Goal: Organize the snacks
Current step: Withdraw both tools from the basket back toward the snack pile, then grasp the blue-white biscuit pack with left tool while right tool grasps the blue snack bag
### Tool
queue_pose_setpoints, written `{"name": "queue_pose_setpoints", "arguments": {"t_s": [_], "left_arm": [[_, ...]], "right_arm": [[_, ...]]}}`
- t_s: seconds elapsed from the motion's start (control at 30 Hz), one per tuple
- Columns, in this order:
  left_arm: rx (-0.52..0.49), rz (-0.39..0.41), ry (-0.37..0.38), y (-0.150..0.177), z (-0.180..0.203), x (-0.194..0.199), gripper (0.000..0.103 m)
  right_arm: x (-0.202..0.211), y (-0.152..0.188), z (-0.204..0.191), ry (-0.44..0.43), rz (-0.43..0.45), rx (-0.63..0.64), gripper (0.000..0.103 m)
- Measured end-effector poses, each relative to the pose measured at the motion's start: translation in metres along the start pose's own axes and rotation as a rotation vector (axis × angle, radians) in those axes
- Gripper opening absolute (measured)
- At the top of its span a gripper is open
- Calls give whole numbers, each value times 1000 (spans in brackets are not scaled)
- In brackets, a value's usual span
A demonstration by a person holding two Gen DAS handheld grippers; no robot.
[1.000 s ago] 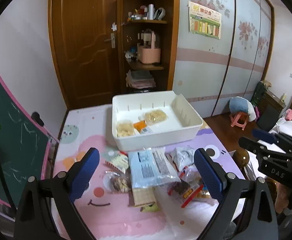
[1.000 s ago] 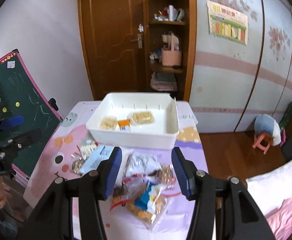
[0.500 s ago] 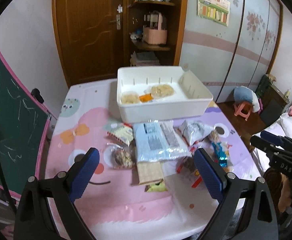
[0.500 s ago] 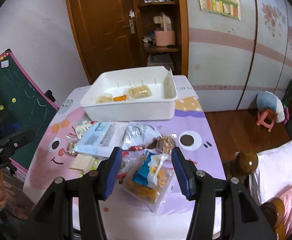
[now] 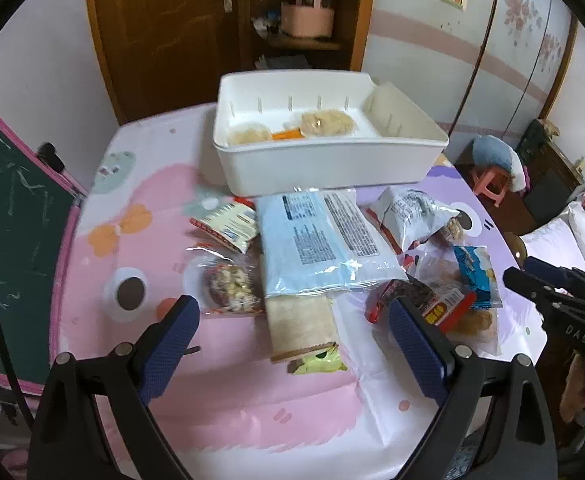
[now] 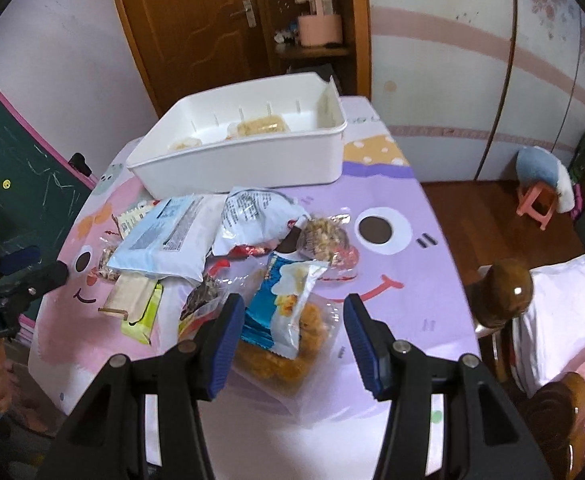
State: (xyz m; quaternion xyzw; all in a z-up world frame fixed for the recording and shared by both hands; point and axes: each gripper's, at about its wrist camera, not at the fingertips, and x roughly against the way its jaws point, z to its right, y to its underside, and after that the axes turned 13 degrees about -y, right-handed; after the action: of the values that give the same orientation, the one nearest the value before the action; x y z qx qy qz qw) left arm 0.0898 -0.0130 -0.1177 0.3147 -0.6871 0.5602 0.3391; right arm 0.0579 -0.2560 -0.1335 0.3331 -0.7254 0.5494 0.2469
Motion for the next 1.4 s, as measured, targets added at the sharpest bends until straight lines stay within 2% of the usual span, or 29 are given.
{"name": "queue_pose_setpoints", "arguments": {"t_s": [0.37, 0.5, 0.63, 0.8, 1.0, 1.27, 1.33, 1.4], "left_arm": [[42, -163, 51, -41, 26, -75, 95], [23, -220, 13, -54, 48, -100, 95], [-19, -287, -66, -62, 71, -126, 95], [-39, -308, -131, -69, 86, -140, 102], [-105, -321, -188, -70, 102, -151, 103], [-170, -333, -213, -72, 119, -158, 103], [-169, -333, -209, -68, 119, -156, 103], [-144, -344, -195, -67, 116, -157, 103]], "right_arm": [[-54, -12, 7, -19, -93, -11, 52], [-60, -12, 10, -12, -105, -9, 52], [-63, -12, 14, -21, -109, -12, 52], [-64, -12, 15, -33, -111, -9, 52], [-70, -11, 13, -31, -127, 1, 50], [-73, -11, 11, -33, -133, 7, 48], [-73, -11, 10, -32, -130, 12, 41], [-72, -12, 9, -31, -128, 14, 38]]}}
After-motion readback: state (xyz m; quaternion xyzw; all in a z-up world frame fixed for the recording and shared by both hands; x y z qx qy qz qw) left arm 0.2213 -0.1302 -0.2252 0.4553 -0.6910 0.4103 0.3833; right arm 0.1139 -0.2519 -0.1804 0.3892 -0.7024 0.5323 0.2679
